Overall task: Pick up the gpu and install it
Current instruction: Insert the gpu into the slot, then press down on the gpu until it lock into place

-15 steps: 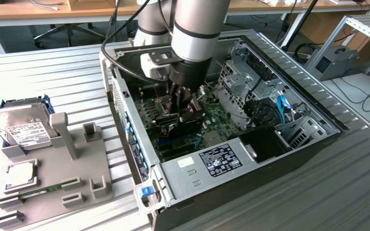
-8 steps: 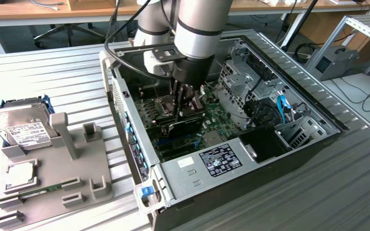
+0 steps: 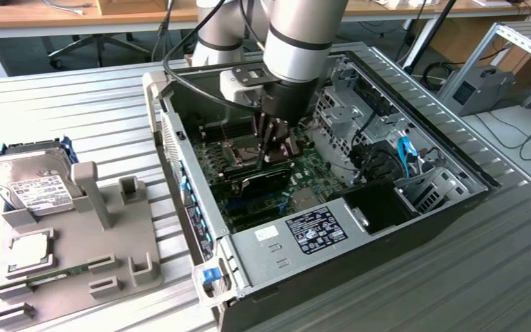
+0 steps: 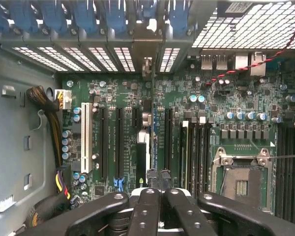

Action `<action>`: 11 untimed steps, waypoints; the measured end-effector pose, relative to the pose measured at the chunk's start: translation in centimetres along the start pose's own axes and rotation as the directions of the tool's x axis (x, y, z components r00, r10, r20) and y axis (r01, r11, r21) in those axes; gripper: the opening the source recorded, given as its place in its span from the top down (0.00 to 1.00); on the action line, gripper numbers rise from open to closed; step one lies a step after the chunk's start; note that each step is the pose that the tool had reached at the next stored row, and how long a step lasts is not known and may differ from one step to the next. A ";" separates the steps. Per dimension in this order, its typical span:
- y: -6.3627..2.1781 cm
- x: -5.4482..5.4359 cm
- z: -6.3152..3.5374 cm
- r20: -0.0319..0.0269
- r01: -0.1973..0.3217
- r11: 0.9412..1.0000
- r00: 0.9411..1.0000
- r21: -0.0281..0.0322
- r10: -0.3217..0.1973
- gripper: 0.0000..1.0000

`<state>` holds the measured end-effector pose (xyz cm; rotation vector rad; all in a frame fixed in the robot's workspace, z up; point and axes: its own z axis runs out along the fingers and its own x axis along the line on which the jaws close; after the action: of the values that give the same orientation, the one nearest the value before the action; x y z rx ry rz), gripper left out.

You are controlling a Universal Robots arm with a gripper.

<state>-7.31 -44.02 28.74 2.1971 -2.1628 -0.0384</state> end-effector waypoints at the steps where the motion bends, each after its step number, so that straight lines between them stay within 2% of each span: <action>1: 0.00 0.0 0.00 0.000 0.000 1.000 1.000 0.000 0.000 0.89; 7: 0.00 0.0 0.01 0.000 0.000 1.000 1.000 0.000 0.000 0.89; 11: 1.23 0.2 0.14 0.000 0.000 1.000 1.000 0.000 0.000 0.89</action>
<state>-8.54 -44.20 28.68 2.1973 -2.1627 -0.0385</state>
